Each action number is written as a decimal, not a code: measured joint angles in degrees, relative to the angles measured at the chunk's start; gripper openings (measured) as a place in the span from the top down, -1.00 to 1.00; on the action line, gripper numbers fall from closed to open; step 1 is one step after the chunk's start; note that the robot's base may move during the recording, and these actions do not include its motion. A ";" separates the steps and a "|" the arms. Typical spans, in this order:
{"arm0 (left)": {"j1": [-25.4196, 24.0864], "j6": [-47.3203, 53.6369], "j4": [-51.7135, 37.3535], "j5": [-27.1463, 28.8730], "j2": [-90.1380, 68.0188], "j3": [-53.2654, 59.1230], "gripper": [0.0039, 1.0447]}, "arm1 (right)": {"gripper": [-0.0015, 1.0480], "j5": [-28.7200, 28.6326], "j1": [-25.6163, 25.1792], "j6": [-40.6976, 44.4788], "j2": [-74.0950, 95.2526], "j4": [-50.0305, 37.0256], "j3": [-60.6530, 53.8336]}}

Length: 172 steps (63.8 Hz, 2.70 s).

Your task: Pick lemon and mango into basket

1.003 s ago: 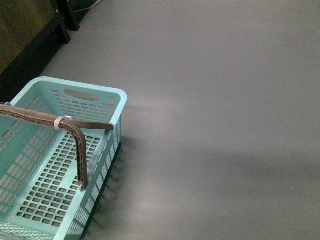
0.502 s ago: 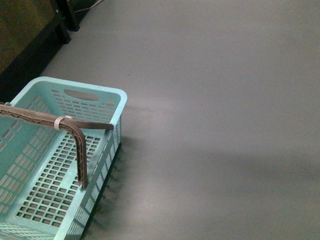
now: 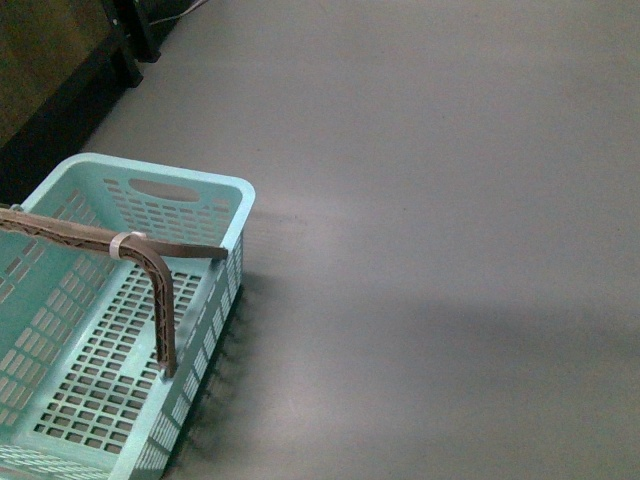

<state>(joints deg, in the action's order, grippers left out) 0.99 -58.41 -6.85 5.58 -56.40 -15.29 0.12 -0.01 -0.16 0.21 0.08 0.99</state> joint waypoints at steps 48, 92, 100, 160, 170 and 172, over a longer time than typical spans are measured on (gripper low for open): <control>1.22 -13.46 -23.54 0.81 -57.20 -24.28 -0.87 | -0.83 0.00 0.00 0.00 0.00 0.00 -0.02; 0.94 -16.85 -23.96 0.20 -62.36 -28.68 0.48 | -0.83 0.00 0.00 0.00 0.00 0.00 0.00; 1.51 -16.52 -22.73 -0.09 -56.06 -24.52 0.49 | -0.83 0.00 0.00 0.00 0.00 0.00 0.00; 4.09 -25.35 22.14 6.05 12.76 -27.65 0.91 | -0.83 0.00 0.00 0.00 0.00 0.00 0.00; 4.04 -25.07 27.41 7.93 15.45 -29.38 0.91 | -0.83 0.00 0.00 0.00 0.00 0.00 0.00; 4.04 -24.92 28.35 8.13 16.02 -29.62 0.91 | -0.83 0.00 0.00 0.00 0.00 0.00 -0.02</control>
<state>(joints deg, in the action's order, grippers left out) 5.04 -83.33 21.50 13.72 -40.38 -44.91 0.12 -0.01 -0.16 0.21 0.08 0.97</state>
